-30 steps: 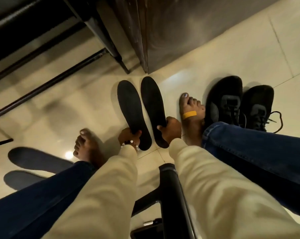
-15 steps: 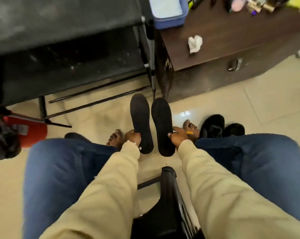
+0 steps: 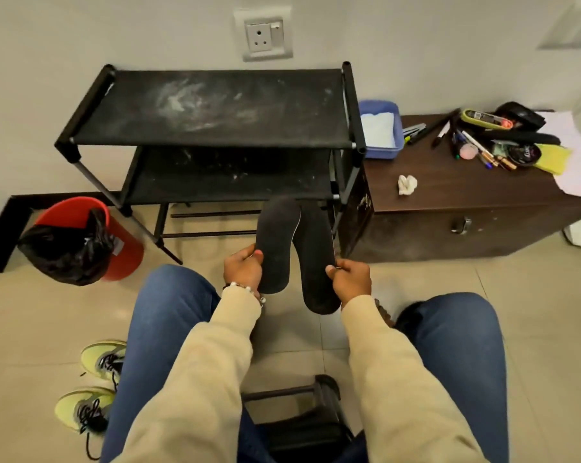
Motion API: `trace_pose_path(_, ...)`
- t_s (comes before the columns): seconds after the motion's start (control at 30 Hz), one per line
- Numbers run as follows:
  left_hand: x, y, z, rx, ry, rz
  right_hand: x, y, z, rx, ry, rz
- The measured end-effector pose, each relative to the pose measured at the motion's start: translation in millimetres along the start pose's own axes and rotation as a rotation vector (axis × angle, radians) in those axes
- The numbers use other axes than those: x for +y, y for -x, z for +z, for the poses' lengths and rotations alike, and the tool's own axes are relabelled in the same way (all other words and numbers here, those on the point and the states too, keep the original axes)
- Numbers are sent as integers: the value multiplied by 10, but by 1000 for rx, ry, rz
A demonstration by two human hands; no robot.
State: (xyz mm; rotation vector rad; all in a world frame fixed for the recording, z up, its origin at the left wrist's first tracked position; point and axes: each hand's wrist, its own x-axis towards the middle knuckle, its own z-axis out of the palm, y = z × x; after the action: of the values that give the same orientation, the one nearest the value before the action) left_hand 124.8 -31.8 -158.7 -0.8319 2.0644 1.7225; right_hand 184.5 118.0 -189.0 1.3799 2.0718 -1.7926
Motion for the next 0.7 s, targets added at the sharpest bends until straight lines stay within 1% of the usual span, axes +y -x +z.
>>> trace_pose_path(0.1, 159, -24, -107, 92, 53, 1, -214, 61, 27, 43, -11, -42)
trace_pose_path(0.17, 283, -103, -116, 123, 96, -3, -372, 24, 59, 45, -79, -73)
trace_pose_path(0.23, 426, -174, -67, 115, 115, 14, -529, -81, 117, 30, -146, -94)
trace_pose_path(0.37, 634, -477, 141, 74, 120, -12, -808, -536, 334, 32, -168, -110)
trace_pose_path(0.47, 704, -819, 315, 46, 106, 30, -940, -906, 495, 15, -167, -96)
trace_pose_path(0.7, 773, -1694, 623, 41, 25, 80, -1119, -1540, 751, 7, -183, -113)
